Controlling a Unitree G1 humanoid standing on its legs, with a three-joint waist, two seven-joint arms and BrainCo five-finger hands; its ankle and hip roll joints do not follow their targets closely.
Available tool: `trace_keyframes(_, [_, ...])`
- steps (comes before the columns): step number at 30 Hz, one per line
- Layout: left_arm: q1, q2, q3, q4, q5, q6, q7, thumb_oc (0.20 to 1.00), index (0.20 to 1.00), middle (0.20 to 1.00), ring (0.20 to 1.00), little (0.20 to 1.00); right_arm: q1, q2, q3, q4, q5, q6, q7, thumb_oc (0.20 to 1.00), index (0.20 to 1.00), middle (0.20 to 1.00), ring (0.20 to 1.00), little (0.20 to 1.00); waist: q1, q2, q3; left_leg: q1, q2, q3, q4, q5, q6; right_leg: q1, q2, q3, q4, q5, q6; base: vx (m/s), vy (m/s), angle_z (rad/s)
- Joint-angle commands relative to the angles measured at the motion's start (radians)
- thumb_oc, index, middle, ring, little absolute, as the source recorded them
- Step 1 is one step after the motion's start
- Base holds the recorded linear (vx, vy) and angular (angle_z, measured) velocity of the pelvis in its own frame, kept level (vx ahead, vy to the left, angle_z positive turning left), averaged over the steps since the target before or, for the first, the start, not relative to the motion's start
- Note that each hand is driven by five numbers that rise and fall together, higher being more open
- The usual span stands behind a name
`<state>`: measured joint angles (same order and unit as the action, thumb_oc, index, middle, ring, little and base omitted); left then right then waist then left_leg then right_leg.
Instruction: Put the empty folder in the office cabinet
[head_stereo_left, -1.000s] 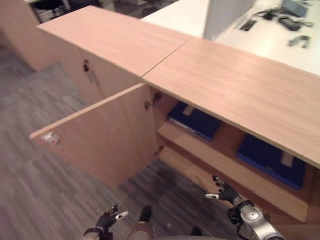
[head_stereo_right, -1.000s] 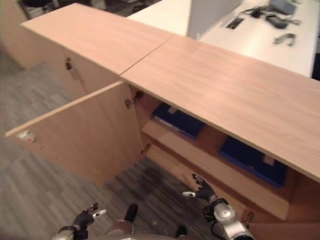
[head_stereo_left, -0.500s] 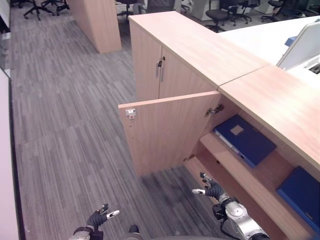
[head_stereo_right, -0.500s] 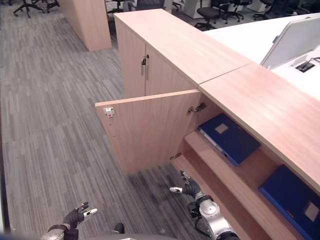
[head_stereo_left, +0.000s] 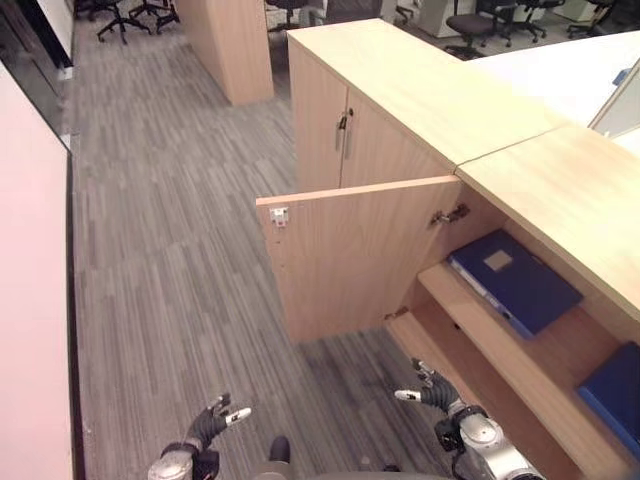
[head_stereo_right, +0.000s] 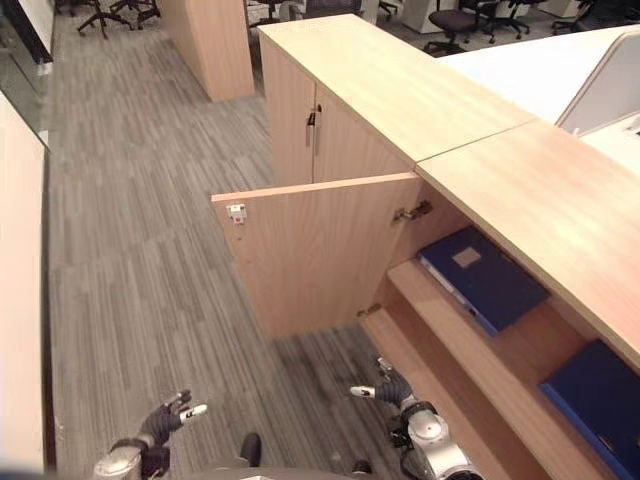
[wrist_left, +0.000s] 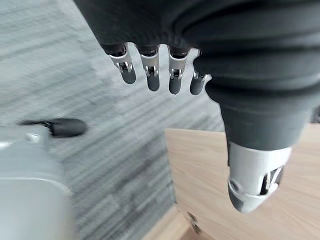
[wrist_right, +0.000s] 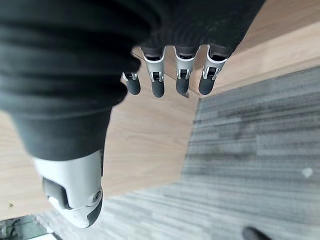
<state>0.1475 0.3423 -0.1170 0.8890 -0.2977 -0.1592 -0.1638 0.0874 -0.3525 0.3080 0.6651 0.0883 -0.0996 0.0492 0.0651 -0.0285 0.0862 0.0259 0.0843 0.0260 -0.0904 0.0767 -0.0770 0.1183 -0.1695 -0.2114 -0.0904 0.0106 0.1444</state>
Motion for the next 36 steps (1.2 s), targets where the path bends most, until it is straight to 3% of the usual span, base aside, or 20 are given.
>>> trace_keyframes(1, [-0.077,0.000,0.010,-0.025,-0.007,-0.041,0.005,1.000,1.000,1.000,1.000,1.000,0.000,-0.035,-0.010,-0.054,-0.010,-0.026,0.009,1.000,1.000,1.000,1.000,1.000,0.007,0.005,-0.013,0.058,-0.026,0.001,0.018,-0.092,0.015,-0.020,-0.033,-0.012,0.089,-0.014,0.053,0.04,-0.024,0.03])
trace_keyframes(13, [-0.154,0.016,0.030,-0.114,-0.057,-0.060,0.039,1.000,1.000,1.000,1.000,1.000,0.021,-0.050,-0.014,-0.049,-0.013,-0.023,0.020,1.000,1.000,1.000,1.000,1.000,-0.031,0.008,-0.033,0.096,-0.015,0.033,0.003,-0.100,0.004,0.004,-0.029,-0.002,0.046,0.002,0.054,0.04,-0.008,-0.07])
trace_keyframes(20, [-0.322,0.122,0.042,-0.130,-0.096,-0.074,0.077,1.000,1.000,1.000,1.000,1.000,0.006,-0.078,0.012,-0.067,-0.014,-0.027,0.027,1.000,1.000,1.000,1.000,1.000,-0.081,0.010,-0.045,0.113,-0.011,0.082,0.003,-0.113,0.001,-0.012,-0.028,0.042,0.037,0.021,0.062,0.04,0.032,-0.20])
trace_keyframes(25, [-0.460,0.239,0.067,-0.046,-0.134,-0.074,0.084,1.000,1.000,1.000,1.000,1.000,0.016,-0.098,0.035,-0.087,-0.019,-0.032,0.045,1.000,1.000,1.000,1.000,1.000,-0.120,0.007,-0.053,0.116,-0.008,0.116,0.003,-0.120,-0.001,-0.034,-0.025,0.073,0.040,0.032,0.070,0.03,0.036,-0.25])
trace_keyframes(36, [-0.654,0.383,0.094,0.105,-0.147,-0.076,0.085,1.000,1.000,1.000,1.000,1.000,0.015,-0.110,0.046,-0.088,-0.017,-0.042,0.066,1.000,1.000,1.000,1.000,1.000,-0.166,-0.007,-0.057,0.126,-0.007,0.163,0.003,-0.135,0.000,-0.069,-0.026,0.119,0.045,0.052,0.091,0.02,0.027,-0.17])
